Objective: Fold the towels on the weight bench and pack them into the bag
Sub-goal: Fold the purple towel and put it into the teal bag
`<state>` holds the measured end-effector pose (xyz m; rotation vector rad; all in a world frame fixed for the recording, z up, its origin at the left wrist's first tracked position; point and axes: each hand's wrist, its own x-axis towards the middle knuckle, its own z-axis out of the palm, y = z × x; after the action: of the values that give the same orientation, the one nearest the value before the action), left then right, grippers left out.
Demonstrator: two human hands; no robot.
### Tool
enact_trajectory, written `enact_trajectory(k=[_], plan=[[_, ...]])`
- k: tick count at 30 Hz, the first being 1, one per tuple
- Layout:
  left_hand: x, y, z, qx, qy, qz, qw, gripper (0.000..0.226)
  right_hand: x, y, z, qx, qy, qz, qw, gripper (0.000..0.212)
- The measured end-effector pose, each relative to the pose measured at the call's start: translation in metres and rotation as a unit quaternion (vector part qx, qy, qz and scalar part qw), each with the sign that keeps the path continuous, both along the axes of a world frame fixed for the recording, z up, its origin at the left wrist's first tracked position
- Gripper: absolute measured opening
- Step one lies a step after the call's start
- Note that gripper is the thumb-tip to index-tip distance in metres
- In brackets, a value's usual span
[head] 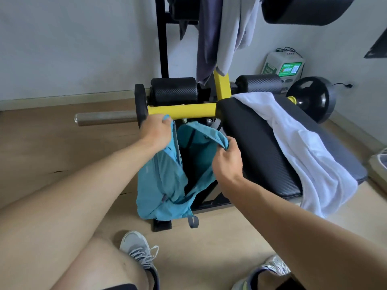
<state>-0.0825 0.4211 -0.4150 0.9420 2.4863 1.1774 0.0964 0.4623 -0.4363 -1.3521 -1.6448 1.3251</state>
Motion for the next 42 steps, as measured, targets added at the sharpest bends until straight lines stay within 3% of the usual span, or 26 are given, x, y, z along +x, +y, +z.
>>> enact_trajectory(k=[4,7,10,13,18,22,25,30,34,37,39,42], plan=[[0.039,0.007,-0.034,-0.112,-0.086,-0.131,0.981,0.029,0.009,0.003,-0.013,-0.068,-0.079,0.024,0.994,0.038],[0.056,0.009,-0.046,-0.156,-0.140,-0.196,0.958,0.006,0.016,0.003,-0.015,-0.164,-0.056,0.034,0.984,0.037],[0.065,0.007,-0.052,-0.189,-0.154,-0.240,0.940,0.019,0.022,0.001,-0.008,-0.231,-0.054,0.062,0.969,0.035],[0.071,0.005,-0.053,-0.214,-0.135,-0.275,0.928,0.012,0.025,-0.004,-0.010,-0.226,-0.124,0.112,0.960,0.034],[0.070,0.009,-0.041,-0.145,-0.250,-0.246,0.925,0.021,0.032,-0.003,-0.021,-0.256,-0.137,0.099,0.952,0.035],[0.062,0.004,-0.037,-0.129,-0.267,-0.196,0.935,0.032,0.014,0.004,-0.025,-0.153,-0.111,0.097,0.977,0.028],[0.058,0.005,-0.029,-0.085,-0.236,-0.060,0.966,0.031,0.002,-0.009,-0.009,-0.024,-0.089,0.181,0.979,0.018],[0.031,0.002,-0.002,0.054,-0.333,0.092,0.937,0.028,-0.010,-0.028,0.027,0.132,-0.046,0.284,0.949,0.022],[0.013,0.002,0.017,0.115,-0.310,0.079,0.940,0.019,-0.009,-0.027,0.054,0.167,-0.008,0.281,0.945,0.026],[0.016,0.001,0.032,0.135,-0.306,0.047,0.941,0.016,-0.005,-0.023,0.072,0.193,0.009,0.221,0.956,0.030],[0.025,-0.001,0.038,0.155,-0.317,0.031,0.935,0.014,-0.002,-0.018,0.079,0.177,0.021,0.183,0.967,0.030],[0.040,-0.006,0.039,0.135,-0.306,0.013,0.942,0.019,0.005,-0.011,0.085,0.132,-0.007,0.201,0.971,0.029]])
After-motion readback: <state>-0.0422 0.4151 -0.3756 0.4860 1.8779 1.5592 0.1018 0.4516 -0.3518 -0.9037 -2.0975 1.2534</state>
